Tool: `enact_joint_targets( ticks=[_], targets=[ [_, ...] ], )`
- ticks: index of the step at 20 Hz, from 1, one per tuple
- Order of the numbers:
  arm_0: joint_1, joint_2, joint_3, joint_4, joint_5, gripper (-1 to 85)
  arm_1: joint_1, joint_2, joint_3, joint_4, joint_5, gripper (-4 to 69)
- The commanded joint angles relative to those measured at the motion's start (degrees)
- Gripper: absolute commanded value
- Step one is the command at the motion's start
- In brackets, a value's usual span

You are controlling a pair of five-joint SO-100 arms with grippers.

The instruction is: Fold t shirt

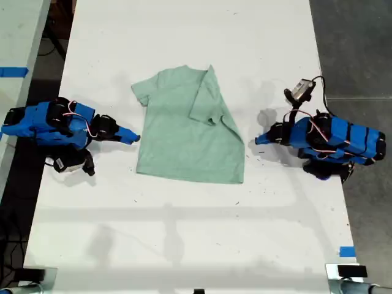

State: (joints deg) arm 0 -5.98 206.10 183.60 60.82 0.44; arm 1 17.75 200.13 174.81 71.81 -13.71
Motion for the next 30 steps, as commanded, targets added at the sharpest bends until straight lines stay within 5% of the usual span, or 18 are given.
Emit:
enact_joint_targets(
  ticks=[1,30],
  targets=[
    [-0.3,0.4,0.4,-0.4,0.3,12.3,-0.1,0.9,2.7,0.1,0.5,2.0],
    [0.2,0.4,0.4,-0.4,0.7,12.3,-0.1,0.9,2.7,0.1,0.5,2.0]
  ],
)
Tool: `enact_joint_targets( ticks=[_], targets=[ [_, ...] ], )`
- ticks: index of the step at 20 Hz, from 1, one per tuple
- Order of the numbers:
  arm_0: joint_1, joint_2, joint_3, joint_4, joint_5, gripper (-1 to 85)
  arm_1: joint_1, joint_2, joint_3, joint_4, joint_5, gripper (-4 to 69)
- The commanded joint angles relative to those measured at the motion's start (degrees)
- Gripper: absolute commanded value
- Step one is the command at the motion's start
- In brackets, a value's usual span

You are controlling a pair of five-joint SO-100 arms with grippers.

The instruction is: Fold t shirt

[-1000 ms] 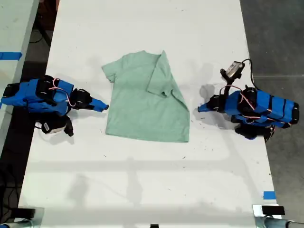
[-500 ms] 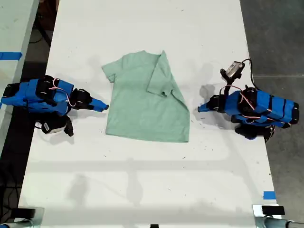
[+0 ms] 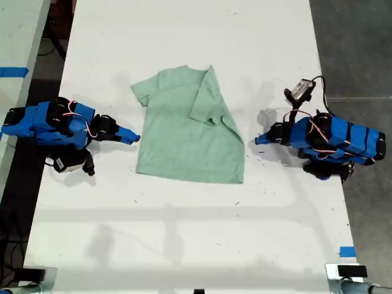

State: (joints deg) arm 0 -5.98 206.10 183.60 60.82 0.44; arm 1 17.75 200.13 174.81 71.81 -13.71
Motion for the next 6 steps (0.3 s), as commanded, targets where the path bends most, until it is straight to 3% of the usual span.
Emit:
enact_joint_targets(
  ticks=[1,5,6],
  targets=[
    [0.2,0.4,0.4,-0.4,0.7,12.3,-0.1,0.9,2.7,0.1,0.4,2.0],
    [-0.6,0.4,0.4,-0.4,0.3,12.3,-0.1,0.9,2.7,0.1,0.4,2.0],
    [-0.6,0.4,0.3,0.0,-3.2,12.3,-0.2,0.9,2.7,0.1,0.4,2.0]
  ],
)
